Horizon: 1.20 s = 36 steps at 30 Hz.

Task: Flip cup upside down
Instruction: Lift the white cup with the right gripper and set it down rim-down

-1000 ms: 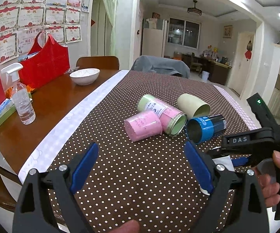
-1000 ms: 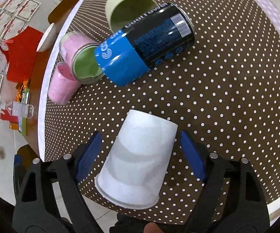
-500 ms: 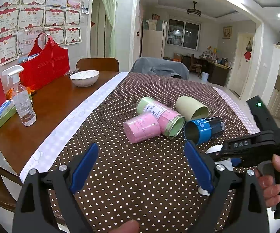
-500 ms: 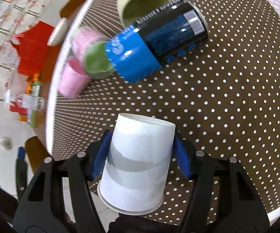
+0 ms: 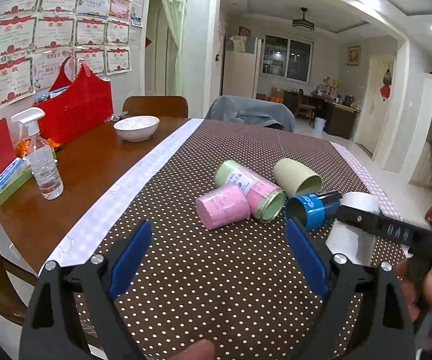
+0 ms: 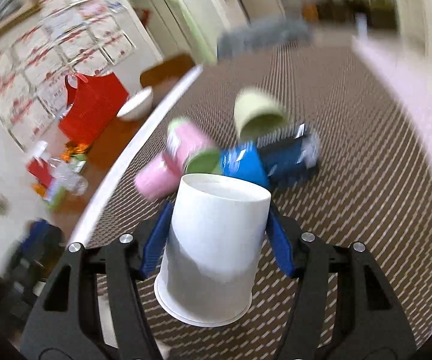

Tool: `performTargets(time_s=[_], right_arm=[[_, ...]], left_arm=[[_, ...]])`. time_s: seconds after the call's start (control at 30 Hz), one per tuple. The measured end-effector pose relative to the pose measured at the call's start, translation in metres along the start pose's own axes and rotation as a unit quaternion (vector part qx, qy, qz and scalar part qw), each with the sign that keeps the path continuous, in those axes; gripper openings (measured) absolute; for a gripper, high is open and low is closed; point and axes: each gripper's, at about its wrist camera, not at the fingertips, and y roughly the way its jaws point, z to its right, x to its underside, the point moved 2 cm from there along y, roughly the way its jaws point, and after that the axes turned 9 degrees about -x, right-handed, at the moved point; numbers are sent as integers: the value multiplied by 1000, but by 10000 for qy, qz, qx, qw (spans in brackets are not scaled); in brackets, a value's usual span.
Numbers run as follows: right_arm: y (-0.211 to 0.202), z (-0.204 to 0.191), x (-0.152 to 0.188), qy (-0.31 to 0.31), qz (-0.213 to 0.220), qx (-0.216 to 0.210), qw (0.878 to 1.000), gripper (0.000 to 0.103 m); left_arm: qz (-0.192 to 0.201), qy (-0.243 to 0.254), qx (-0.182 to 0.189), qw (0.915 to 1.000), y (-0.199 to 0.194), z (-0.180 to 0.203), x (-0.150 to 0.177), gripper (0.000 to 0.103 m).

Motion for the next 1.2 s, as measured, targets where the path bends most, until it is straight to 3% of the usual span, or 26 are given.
performTargets(time_s=[0.1, 0.23, 0.8, 1.07, 1.2], right_arm=[[4, -12, 13, -655, 366, 425, 9963, 60], [22, -15, 23, -897, 495, 686, 9924, 60], [51, -24, 34, -1154, 157, 737, 9905, 61], [45, -30, 45, -1372, 16, 738, 9878, 61], [37, -28, 46, -1251, -19, 651, 9900, 69]], left_arm=[[-4, -56, -59, 10000, 0, -5, -2, 89], [-15, -105, -98, 9999, 0, -8, -3, 89], [-48, -114, -95, 9999, 2, -8, -2, 89], [-49, -79, -76, 9999, 1, -5, -2, 89], [-42, -76, -80, 9999, -1, -4, -2, 89]])
